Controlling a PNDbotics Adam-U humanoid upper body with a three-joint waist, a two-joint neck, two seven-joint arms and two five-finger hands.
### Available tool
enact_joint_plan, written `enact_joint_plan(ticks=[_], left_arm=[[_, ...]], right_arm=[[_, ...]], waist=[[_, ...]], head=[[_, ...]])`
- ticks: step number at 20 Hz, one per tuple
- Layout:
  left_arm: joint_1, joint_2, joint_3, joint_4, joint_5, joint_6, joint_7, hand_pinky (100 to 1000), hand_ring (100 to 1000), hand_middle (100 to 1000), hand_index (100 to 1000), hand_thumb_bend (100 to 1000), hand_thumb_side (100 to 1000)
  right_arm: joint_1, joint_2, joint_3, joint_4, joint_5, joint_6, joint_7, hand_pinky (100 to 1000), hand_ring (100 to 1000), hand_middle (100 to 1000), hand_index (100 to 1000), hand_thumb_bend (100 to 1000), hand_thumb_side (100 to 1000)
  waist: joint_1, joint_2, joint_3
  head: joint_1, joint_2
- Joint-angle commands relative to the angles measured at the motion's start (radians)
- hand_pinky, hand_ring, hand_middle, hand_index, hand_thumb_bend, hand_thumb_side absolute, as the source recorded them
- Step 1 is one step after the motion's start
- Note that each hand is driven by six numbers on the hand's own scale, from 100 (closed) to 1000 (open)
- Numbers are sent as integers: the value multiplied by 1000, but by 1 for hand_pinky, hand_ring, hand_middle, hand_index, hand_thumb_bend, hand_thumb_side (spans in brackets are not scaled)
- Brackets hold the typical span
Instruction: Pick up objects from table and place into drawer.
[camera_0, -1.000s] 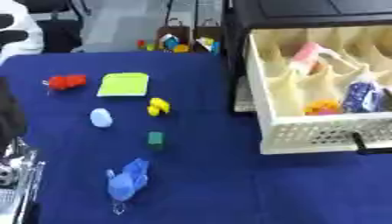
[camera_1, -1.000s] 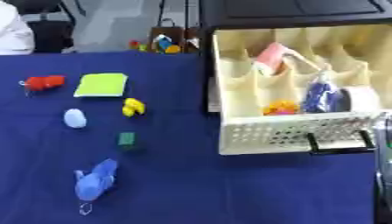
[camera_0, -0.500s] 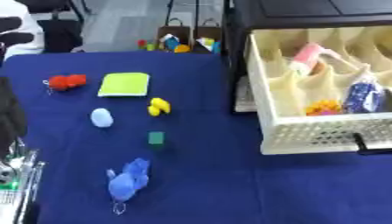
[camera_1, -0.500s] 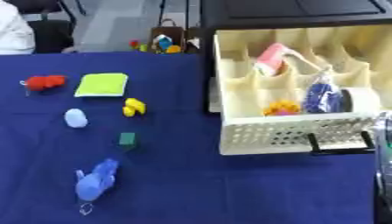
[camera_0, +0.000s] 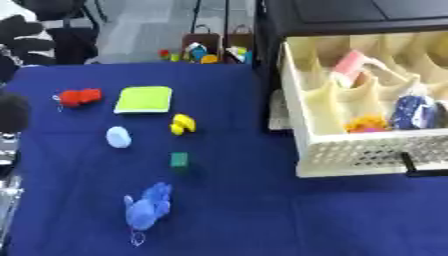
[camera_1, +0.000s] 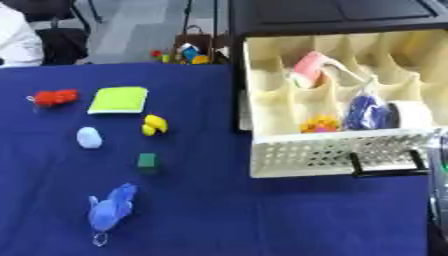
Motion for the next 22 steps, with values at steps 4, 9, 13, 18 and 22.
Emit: enact_joint_plan(ticks=[4,9,13,18,22], left_arm=[[25,177,-119,-19,-95,93,-91,732,808,814,957,626,892],[60,245,-238,-69,-172,171,-169,738,823,821,976,692,791],[51,236,-277,-76,-233,233,-231,776,860,843,996,710,689],[72,330,-349,-78,-281,310,-308,774,872,844,1000,589,625],[86,366,-370,-79,-242,366,-364,759,863,830,999,465,593]], right_arm=[[-10,-22,6,-9,-14,-21,-7,580,626,622,766,100,1000],[-9,-19,10,-9,-19,-24,-2,580,627,621,766,100,1000],[-8,-19,10,-9,-20,-26,0,580,627,622,766,100,1000],[-6,-19,13,-9,-23,-27,2,580,626,621,766,100,1000],[-4,-18,14,-9,-25,-28,3,580,627,621,766,100,1000]], waist=[[8,-24,-11],[12,-26,-17],[14,-27,-18],[19,-33,-25],[23,-36,-27]], head=[[14,-4],[22,-5],[23,-5],[30,-3],[31,-2]])
